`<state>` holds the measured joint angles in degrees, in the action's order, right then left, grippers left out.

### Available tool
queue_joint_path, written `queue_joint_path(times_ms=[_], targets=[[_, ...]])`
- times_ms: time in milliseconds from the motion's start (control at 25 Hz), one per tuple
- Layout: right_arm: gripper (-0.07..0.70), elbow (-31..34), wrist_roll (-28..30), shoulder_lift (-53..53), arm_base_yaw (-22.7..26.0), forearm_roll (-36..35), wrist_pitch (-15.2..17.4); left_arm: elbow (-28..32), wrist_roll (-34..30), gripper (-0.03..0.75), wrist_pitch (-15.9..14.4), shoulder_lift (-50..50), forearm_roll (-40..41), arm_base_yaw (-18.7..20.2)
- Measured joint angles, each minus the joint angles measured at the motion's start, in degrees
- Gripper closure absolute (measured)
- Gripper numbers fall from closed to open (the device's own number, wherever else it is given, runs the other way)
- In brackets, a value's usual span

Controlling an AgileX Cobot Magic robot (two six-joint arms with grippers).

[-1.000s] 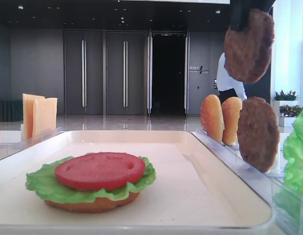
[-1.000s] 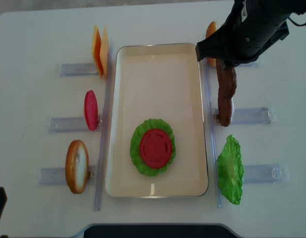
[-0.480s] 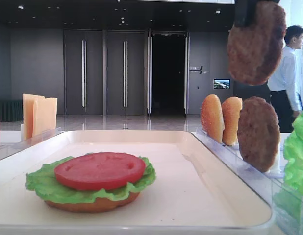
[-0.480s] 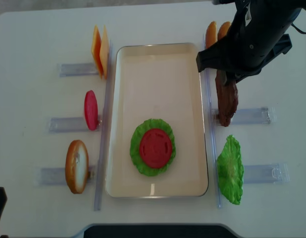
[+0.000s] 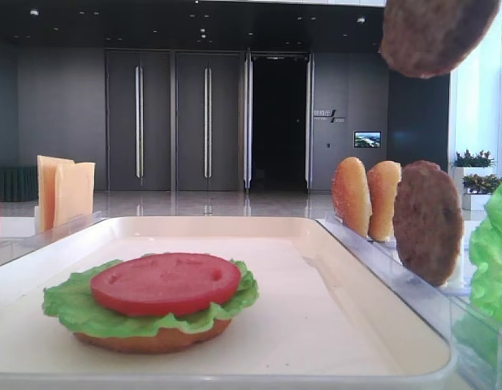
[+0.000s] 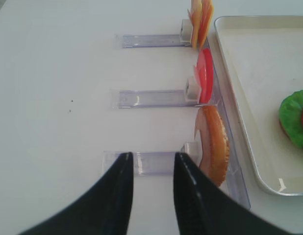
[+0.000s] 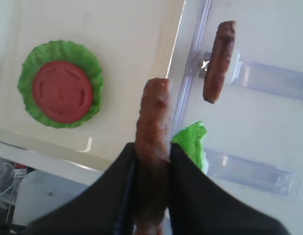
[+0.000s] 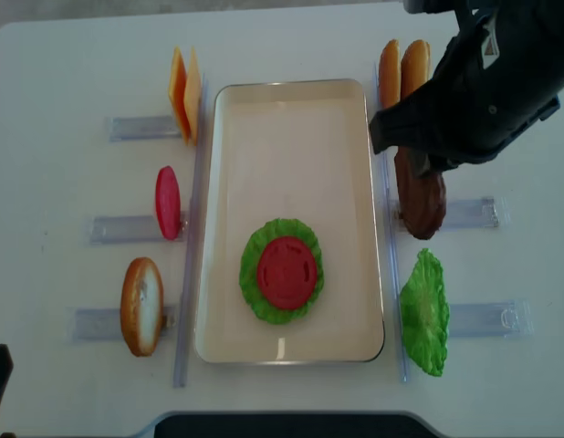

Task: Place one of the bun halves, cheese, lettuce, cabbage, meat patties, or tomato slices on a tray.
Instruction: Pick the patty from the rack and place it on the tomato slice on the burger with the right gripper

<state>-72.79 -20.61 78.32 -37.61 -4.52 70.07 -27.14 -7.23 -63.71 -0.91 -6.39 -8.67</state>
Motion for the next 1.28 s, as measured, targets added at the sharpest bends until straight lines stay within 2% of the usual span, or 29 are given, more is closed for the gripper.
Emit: queue_joint_path(times_ms=[400,680,840,920,1080,1280], targets=[[0.483,6.8,-7.1,-12.8,-9.4,-1.3,0.3,0.0,0.0,0.496,0.0,0.0,0.0,0.0],[0.483,7.2,-7.3,-13.7,-11.6,-2.6,0.3,0.0,0.0,0.496,0.0,0.0,0.0,0.0],[0.483,7.3,-1.9,-13.6,-11.6,-8.7,0.0,0.0,0.0,0.496,0.0,0.0,0.0,0.0],[0.483,8.2,2.6,-12.7,-11.6,-13.9,-1.9,0.0,0.0,0.496,0.0,0.0,0.0,0.0],[0.483,11.7,14.9,-8.8,-11.6,-26.8,-7.5,0.0,0.0,0.496,0.0,0.0,0.0,0.0],[0.483,13.4,30.1,-2.1,-11.5,-39.8,-11.0,0.0,0.0,0.496,0.0,0.0,0.0,0.0]])
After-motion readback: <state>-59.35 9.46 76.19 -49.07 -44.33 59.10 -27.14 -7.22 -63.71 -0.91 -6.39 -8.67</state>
